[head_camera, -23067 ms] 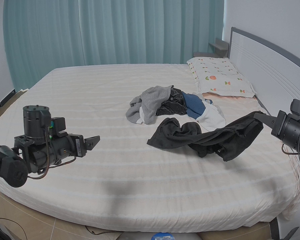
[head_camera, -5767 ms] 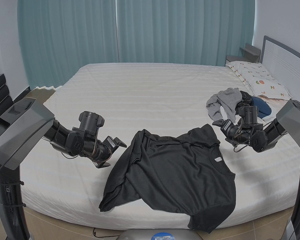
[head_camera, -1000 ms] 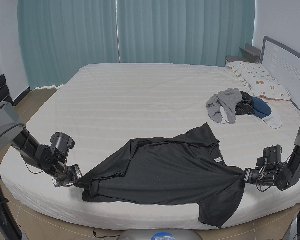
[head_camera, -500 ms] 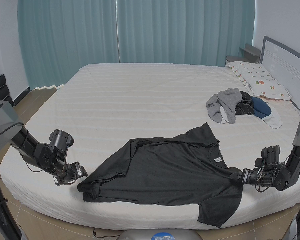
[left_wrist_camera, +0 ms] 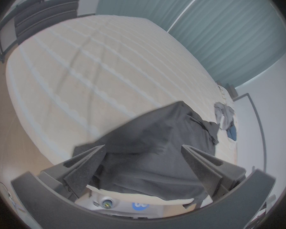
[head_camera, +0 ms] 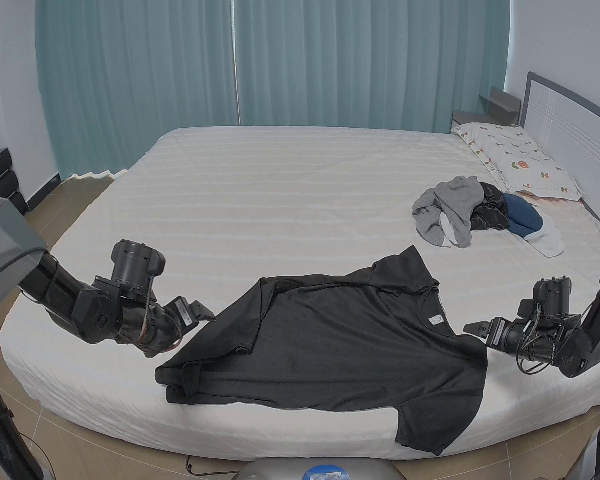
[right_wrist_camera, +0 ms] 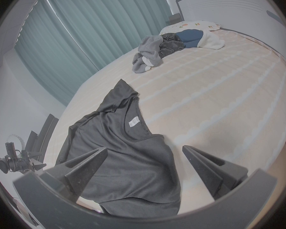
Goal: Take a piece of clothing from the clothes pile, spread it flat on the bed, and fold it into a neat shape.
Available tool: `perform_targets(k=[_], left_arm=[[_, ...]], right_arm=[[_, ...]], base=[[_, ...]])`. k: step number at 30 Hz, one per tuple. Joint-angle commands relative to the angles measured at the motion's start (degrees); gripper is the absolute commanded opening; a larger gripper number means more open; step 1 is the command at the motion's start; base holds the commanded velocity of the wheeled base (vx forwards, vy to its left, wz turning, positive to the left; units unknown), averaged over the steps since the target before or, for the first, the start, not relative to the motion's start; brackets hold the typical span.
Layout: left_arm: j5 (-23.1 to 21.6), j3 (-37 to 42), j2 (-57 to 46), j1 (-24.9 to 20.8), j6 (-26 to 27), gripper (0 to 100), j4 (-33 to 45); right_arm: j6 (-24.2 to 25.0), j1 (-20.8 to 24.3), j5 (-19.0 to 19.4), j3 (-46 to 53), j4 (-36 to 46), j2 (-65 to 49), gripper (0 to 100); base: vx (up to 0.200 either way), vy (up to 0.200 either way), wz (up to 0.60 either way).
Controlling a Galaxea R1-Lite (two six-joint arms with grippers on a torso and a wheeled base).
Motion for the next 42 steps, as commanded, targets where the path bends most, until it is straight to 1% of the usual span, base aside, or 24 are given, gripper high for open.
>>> perform_targets(k=[1, 5, 10, 14, 17, 21, 23, 25, 26, 32, 36, 39, 42], left_arm=[[-1.4, -3.7, 6.0, -6.6, -5.9, 100, -0.4], [-3.9, -5.6, 10.3, -7.7, -8.1, 100, -0.3], [-5.1, -7.4, 10.5, -8.3, -11.8, 100, -0.2], [-5.2, -8.1, 10.7, -8.8, -13.6, 100, -0.3], [-4.5, -9.1, 11.9, -8.8, -13.4, 100, -0.3], [-4.4, -10.4, 12.8, -9.2, -13.2, 100, -0.3], [-4.0, -11.5, 13.8, -9.1, -13.1, 100, -0.3], [-2.5, -12.7, 14.7, -8.9, -13.0, 100, 0.0], [-1.9, -12.8, 15.0, -8.8, -12.9, 0, 0.0], [-0.9, -13.0, 15.5, -8.2, -12.7, 0, -0.1], [0.4, -13.4, 15.4, -6.6, -12.7, 0, -0.3], [0.6, -14.5, 14.8, -5.6, -12.7, 0, -0.2], [0.7, -16.2, 13.2, -3.4, -12.7, 0, -0.1]], right_arm=[[0.9, 0.5, 0.4, -0.3, -0.2, -2.2, 100], [3.3, 0.5, 1.0, -0.8, -0.1, -3.8, 100], [4.3, 0.5, 2.2, -1.1, 0.0, -4.2, 100], [4.6, 0.5, 2.1, -1.8, 0.0, -4.2, 100], [5.9, 0.5, 2.1, -2.1, 0.0, -4.4, 100], [6.1, 0.5, 2.1, -2.3, 0.0, -4.4, 100], [6.2, 0.5, 2.1, -2.4, 0.0, -4.3, 100], [6.2, 0.5, 2.1, -2.3, 0.0, -4.2, 100], [6.2, 0.5, 2.1, -2.3, 0.0, -4.2, 100], [6.1, 0.5, 2.1, -2.3, 0.0, -3.9, 100], [6.1, 0.6, 2.0, -2.2, -0.1, -3.9, 100], [6.1, 0.6, 2.1, -2.2, -0.1, -3.8, 100], [6.1, 0.9, 2.1, -2.0, -0.1, -3.9, 100]], base=[[0.0, 0.0, 0.0], [0.0, 0.0, 0.0], [0.0, 0.0, 0.0], [0.0, 0.0, 0.0], [0.0, 0.0, 0.0], [0.0, 0.0, 0.0], [0.0, 0.0, 0.0], [0.0, 0.0, 0.0], [0.0, 0.0, 0.0], [0.0, 0.0, 0.0], [0.0, 0.0, 0.0], [0.0, 0.0, 0.0], [0.0, 0.0, 0.0]])
